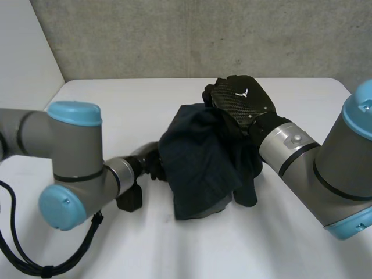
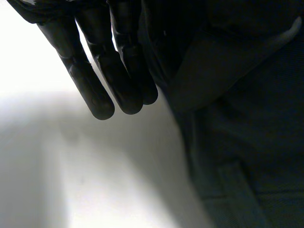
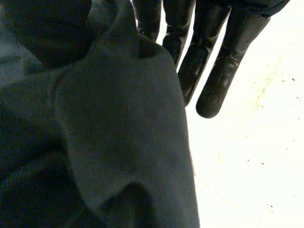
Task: Fold the shorts.
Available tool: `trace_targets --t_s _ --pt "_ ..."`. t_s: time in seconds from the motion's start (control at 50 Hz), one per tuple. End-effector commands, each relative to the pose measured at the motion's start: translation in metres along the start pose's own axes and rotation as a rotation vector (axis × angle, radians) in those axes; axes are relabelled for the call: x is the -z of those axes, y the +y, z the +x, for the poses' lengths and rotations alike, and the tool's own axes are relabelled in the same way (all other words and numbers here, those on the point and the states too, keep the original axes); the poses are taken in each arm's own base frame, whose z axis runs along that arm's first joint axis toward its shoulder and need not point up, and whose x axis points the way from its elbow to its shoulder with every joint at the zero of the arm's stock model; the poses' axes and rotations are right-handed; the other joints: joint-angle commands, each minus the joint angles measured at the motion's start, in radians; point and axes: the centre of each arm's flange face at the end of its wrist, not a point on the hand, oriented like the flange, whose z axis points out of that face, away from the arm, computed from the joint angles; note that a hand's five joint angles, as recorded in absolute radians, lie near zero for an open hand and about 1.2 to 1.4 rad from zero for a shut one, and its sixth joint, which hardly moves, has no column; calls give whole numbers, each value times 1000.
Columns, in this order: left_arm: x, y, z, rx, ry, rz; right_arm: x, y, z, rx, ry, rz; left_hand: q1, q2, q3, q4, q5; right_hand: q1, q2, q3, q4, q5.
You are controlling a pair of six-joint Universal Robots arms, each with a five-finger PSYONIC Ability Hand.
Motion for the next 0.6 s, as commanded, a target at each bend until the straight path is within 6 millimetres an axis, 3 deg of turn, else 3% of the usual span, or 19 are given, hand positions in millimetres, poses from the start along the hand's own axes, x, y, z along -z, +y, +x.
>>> trace_targets --t_s 0.02,0.08,0.2,0.28,0.34,0.4,0.46,0.5,0.56,0.6 --pt "33 -58 -1 55 -4 182 4 5 -1 -2 -9 -15 253 203 212 202 239 -484 -679 -681 -682 -673" --pt "48 -89 -13 70 -36 282 9 0 0 18 4 -9 253 203 212 202 239 -728 -922 -925 -926 -917" --pt "81 -142 -20 65 -59 468 20 -10 0 52 16 8 253 203 212 202 239 -728 -922 -925 -926 -917" --pt "104 -167 -18 55 -55 573 24 -8 -1 44 14 -22 253 203 212 202 239 -728 -922 -925 -926 -917" --pt "115 -175 -16 46 -50 606 29 -6 4 35 25 -60 253 203 212 202 239 -728 -922 -925 -926 -917" --pt "115 -170 -14 42 -45 591 34 1 14 18 54 -114 253 203 212 202 239 -728 -922 -925 -926 -917" --pt "111 -151 -17 55 -67 519 38 6 25 15 85 -139 -460 -510 -501 -511 -474 -728 -922 -925 -926 -917" --pt "105 -120 -19 63 -91 403 43 13 33 7 110 -163 -910 -960 -951 -961 -924 -728 -922 -925 -926 -917" --pt "101 -88 -16 38 -100 291 50 19 39 0 127 -176 -918 -968 -959 -969 -932 -728 -922 -925 -926 -917" --pt "94 -54 -13 -19 -105 179 54 20 44 0 146 -177 -912 -962 -953 -963 -926 -728 -922 -925 -926 -917"
